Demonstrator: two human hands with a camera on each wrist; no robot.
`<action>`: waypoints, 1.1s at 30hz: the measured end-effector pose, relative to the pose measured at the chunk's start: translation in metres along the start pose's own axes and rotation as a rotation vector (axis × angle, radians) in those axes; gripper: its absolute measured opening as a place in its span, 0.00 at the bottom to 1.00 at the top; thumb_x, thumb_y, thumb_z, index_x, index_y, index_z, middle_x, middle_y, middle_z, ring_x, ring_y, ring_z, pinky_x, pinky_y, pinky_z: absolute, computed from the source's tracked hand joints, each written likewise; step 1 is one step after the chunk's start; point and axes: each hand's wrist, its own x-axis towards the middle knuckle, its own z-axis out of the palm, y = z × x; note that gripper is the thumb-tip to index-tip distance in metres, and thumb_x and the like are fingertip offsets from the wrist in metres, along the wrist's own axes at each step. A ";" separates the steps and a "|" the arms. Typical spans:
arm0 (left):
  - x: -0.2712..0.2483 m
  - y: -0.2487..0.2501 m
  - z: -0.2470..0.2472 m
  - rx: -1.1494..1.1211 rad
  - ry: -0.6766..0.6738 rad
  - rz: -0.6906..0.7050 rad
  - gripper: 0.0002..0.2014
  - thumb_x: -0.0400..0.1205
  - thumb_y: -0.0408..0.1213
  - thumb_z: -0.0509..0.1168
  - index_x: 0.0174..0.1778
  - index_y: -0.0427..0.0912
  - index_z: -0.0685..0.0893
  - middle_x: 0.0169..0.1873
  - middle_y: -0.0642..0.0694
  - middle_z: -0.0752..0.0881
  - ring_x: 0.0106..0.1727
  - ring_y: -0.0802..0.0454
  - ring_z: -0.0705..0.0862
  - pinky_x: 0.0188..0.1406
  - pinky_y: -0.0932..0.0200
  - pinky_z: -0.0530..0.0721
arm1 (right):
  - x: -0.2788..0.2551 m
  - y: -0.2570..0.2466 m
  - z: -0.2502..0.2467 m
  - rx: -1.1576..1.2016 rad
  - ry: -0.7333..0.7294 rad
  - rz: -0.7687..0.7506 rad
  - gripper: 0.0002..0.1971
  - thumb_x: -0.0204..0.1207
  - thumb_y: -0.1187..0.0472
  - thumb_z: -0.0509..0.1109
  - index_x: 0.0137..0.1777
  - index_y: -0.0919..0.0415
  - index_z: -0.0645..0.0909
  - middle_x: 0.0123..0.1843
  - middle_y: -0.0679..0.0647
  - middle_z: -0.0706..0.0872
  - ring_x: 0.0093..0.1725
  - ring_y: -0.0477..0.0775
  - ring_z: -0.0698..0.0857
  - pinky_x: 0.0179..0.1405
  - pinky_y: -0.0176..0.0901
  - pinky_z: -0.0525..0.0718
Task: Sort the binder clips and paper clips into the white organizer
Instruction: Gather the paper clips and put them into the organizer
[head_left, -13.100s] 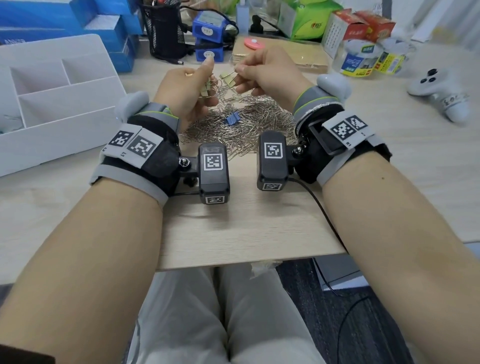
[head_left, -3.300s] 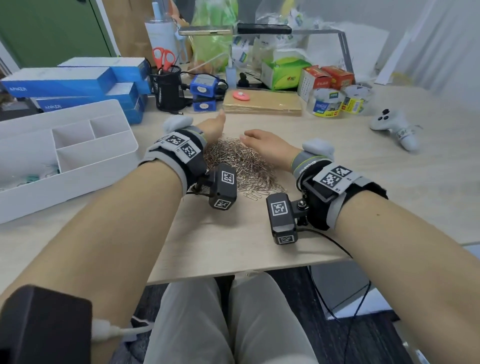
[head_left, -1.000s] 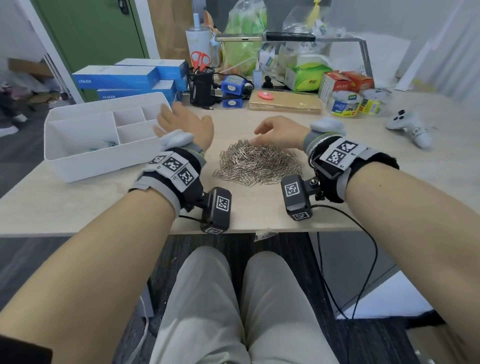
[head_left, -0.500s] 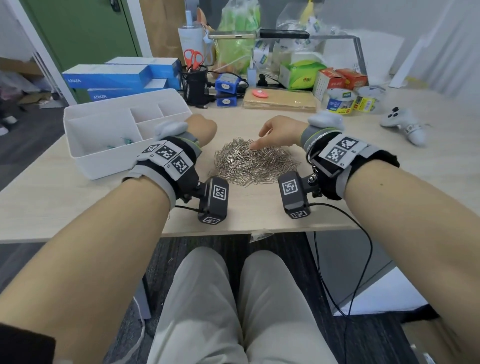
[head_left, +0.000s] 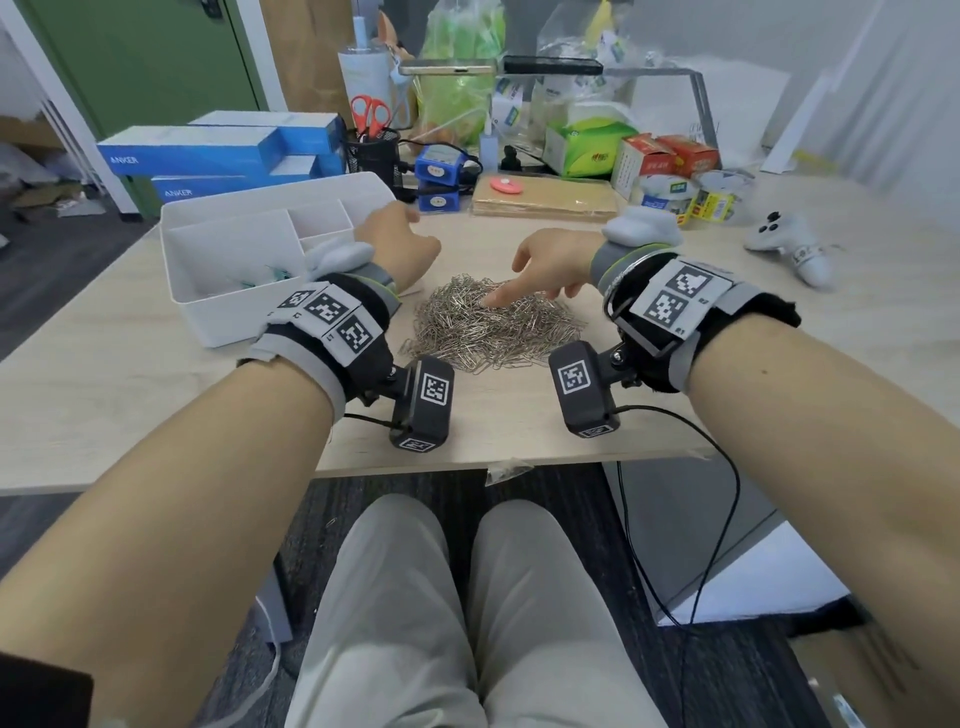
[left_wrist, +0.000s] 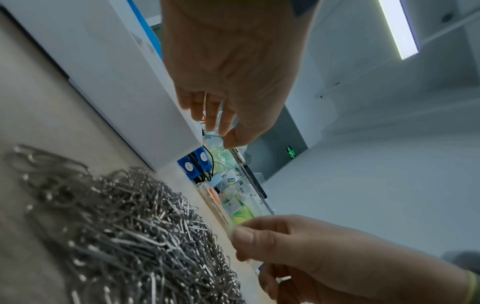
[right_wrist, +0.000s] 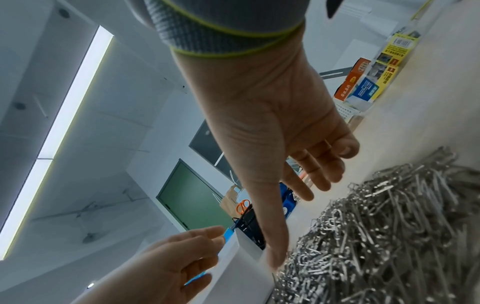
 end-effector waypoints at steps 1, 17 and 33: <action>-0.003 0.001 -0.003 -0.024 0.044 0.028 0.19 0.78 0.35 0.64 0.65 0.40 0.81 0.64 0.43 0.84 0.66 0.44 0.80 0.63 0.57 0.75 | -0.002 -0.001 -0.002 -0.013 -0.020 0.004 0.44 0.62 0.31 0.73 0.69 0.64 0.76 0.57 0.60 0.87 0.55 0.58 0.88 0.38 0.40 0.84; -0.031 0.017 0.010 0.308 -0.453 -0.043 0.32 0.75 0.46 0.74 0.74 0.38 0.75 0.68 0.41 0.79 0.68 0.43 0.79 0.65 0.51 0.82 | -0.005 -0.012 0.020 0.016 -0.043 -0.108 0.41 0.64 0.47 0.81 0.75 0.59 0.70 0.40 0.59 0.86 0.40 0.59 0.88 0.35 0.43 0.87; -0.027 0.013 0.019 0.208 -0.418 0.048 0.29 0.74 0.36 0.74 0.72 0.40 0.76 0.67 0.44 0.81 0.61 0.47 0.82 0.58 0.56 0.81 | 0.001 -0.009 0.025 0.157 0.041 -0.150 0.25 0.65 0.55 0.81 0.62 0.59 0.81 0.30 0.56 0.85 0.24 0.50 0.83 0.21 0.35 0.83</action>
